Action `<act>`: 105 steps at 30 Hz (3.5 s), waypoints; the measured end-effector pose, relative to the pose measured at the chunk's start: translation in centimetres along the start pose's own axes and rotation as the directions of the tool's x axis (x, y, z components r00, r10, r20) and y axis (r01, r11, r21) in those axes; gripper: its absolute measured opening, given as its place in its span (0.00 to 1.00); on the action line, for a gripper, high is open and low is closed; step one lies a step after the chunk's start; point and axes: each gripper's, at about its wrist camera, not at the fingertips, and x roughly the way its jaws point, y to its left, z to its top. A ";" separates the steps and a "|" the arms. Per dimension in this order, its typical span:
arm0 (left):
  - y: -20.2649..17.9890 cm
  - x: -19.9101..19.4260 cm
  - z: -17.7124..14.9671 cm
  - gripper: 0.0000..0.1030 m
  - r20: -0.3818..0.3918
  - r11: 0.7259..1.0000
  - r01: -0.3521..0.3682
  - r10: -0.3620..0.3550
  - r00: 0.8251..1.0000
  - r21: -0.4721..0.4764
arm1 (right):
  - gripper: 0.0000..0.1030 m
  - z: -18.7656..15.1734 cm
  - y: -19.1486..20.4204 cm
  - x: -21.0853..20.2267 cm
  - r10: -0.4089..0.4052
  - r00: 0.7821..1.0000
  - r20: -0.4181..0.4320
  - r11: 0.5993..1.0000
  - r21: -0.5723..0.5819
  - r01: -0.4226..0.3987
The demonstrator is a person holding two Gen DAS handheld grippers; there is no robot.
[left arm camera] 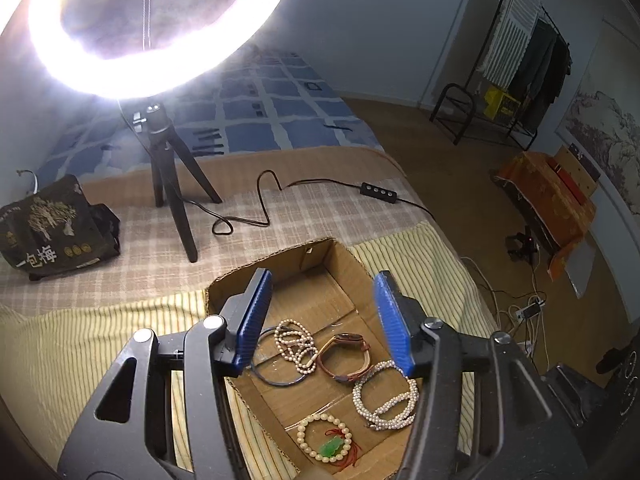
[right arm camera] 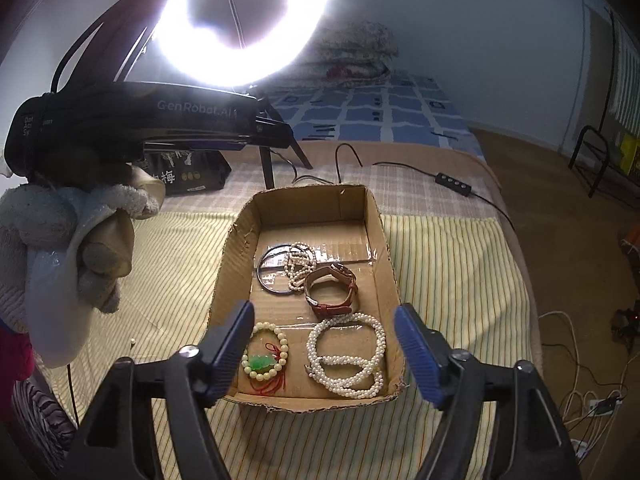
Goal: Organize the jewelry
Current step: 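Withdraw both open tools from the box toward the loose pearl earrings, then grasp a pearl earring with the left tool while the right tool grasps another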
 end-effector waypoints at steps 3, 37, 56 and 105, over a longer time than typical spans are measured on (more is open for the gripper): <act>0.1 -0.3 0.0 0.53 -0.004 1.000 -0.003 0.003 1.000 -0.002 | 0.87 0.0 0.2 -0.4 -0.013 1.000 0.011 1.000 0.000 0.013; 11.8 -13.2 -8.1 0.53 0.045 0.992 -0.086 0.090 0.995 -0.090 | 0.91 -1.3 6.7 -4.3 0.060 0.997 0.057 0.998 0.001 -0.061; 16.6 -11.2 -18.4 0.34 -0.188 0.987 -0.027 -0.003 0.982 -0.159 | 0.46 -6.8 15.9 2.0 0.185 0.970 -0.159 0.957 -0.193 -0.214; 16.3 -1.2 -22.5 0.07 -0.415 0.987 -0.086 0.022 0.910 -0.136 | 0.14 -8.9 19.7 12.2 0.115 0.955 -0.272 0.937 -0.290 -0.196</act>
